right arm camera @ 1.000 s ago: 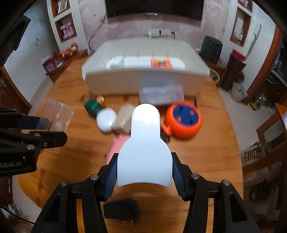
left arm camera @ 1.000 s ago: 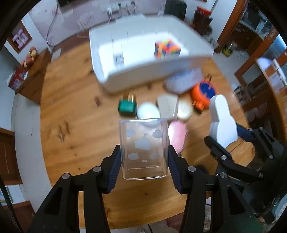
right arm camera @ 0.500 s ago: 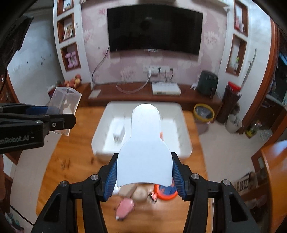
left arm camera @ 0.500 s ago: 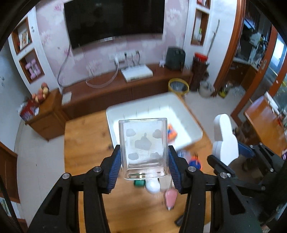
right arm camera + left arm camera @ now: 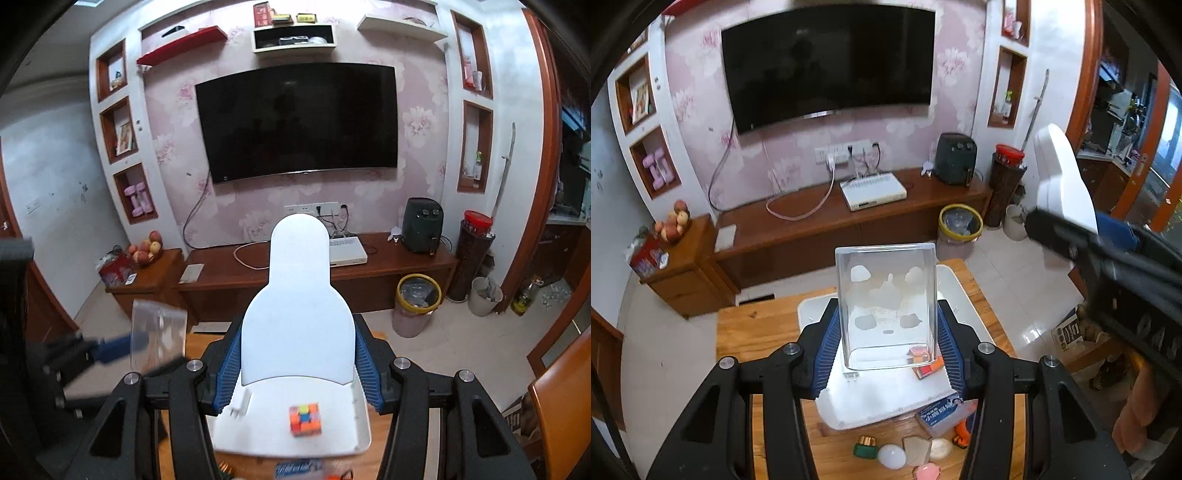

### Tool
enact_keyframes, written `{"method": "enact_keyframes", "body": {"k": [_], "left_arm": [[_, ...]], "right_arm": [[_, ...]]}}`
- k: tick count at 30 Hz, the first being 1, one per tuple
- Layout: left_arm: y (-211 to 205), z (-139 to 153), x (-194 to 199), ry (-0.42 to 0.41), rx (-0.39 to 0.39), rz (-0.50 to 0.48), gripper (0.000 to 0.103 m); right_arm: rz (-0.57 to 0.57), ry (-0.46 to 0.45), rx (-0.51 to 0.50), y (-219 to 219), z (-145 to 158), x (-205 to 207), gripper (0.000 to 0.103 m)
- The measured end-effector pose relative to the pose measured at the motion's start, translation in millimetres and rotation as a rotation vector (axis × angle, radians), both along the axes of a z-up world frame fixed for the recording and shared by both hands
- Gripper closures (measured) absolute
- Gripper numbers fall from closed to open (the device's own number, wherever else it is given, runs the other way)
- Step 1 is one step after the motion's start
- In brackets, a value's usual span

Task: Organize rigid objects
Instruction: 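Lift the clear box and adapter and carry both over the white bin, then lower the clear box and adapter into the bin and open both grippers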

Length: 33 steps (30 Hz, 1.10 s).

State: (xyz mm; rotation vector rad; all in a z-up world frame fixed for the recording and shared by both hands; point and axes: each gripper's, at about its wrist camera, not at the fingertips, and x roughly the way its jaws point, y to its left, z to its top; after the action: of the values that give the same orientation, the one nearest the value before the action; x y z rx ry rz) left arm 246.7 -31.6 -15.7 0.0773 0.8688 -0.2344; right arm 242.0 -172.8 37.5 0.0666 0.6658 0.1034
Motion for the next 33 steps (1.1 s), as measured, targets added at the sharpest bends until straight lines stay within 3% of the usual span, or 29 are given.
{"method": "enact_keyframes", "body": {"k": [7,16,23,33], "left_arm": [[-13.2,-85.8,34.3,0.166,0.056,0.033,0.050],[-20.2,-181.8,53.3,0.325,0.113,0.058,0.050],[-27.7,-213.7,59.8,0.376,0.109,0.060,0.050],[-30.5,-240.0,64.3,0.460,0.098,0.082,0.050]], "right_arm": [[-0.027,0.146,0.015,-14.1,-67.1,69.2,0.048],[0.012,0.411,-0.072,-2.6,-198.2,112.4,0.048],[0.025,0.554,-0.103,6.2,-265.9,124.8,0.047],[0.050,0.652,-0.127,15.0,-299.2,136.7,0.047]]}}
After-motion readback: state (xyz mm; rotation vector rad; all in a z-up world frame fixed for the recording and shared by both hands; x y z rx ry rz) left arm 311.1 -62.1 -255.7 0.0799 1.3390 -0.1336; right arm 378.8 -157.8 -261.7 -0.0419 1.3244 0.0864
